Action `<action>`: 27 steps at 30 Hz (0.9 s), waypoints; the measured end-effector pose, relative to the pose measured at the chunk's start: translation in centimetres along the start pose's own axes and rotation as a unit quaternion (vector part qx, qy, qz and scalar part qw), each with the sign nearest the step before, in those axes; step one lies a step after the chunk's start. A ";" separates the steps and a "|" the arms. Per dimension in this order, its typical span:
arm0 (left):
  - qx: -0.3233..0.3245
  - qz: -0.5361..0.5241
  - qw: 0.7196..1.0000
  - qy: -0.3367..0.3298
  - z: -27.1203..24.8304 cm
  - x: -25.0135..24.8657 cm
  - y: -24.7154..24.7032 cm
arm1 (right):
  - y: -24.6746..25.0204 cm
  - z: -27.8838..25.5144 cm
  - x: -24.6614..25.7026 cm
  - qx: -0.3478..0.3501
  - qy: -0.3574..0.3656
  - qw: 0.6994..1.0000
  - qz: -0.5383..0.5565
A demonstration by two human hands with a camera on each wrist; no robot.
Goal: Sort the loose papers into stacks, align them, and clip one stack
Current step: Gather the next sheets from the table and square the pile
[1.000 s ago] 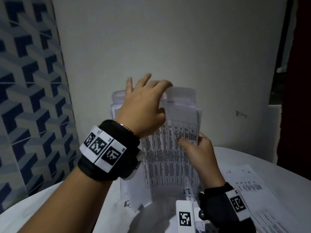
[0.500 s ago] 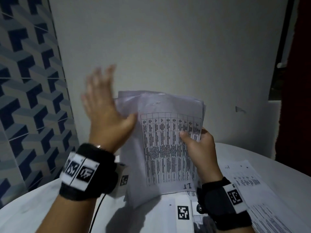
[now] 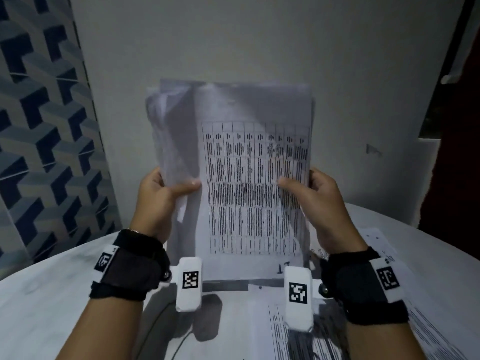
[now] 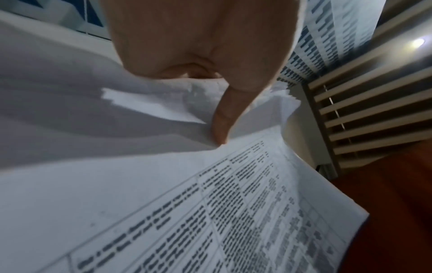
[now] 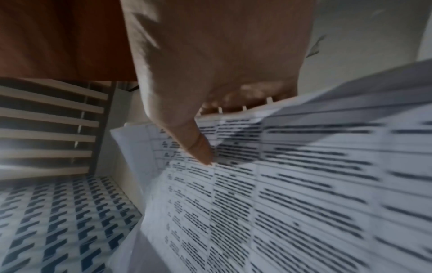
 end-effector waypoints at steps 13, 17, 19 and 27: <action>0.023 0.073 0.988 -0.133 0.7 -3.8 -1.2 | -1.1 0.6 -1.6 -0.073 -0.002 0.997 -0.002; 0.092 0.209 0.946 -0.231 2.1 -8.7 -1.5 | 0.2 0.3 -0.6 -0.132 0.037 0.990 0.025; 0.167 0.313 0.890 -0.288 2.4 -11.4 -2.6 | 1.6 -0.2 0.2 -0.186 0.070 0.980 0.012; 0.371 0.480 0.729 -0.317 1.5 -13.3 -6.4 | -0.8 -0.6 1.4 -0.004 0.055 0.991 -0.123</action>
Point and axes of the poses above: each hand's wrist, its own z-axis towards the middle knuckle, its own y-axis out of the back of the hand, x = y × z, the point moved 7 cm from there along z, towards the middle knuckle, and after that the axes turned 15 degrees about -y, right-handed, at the moved point
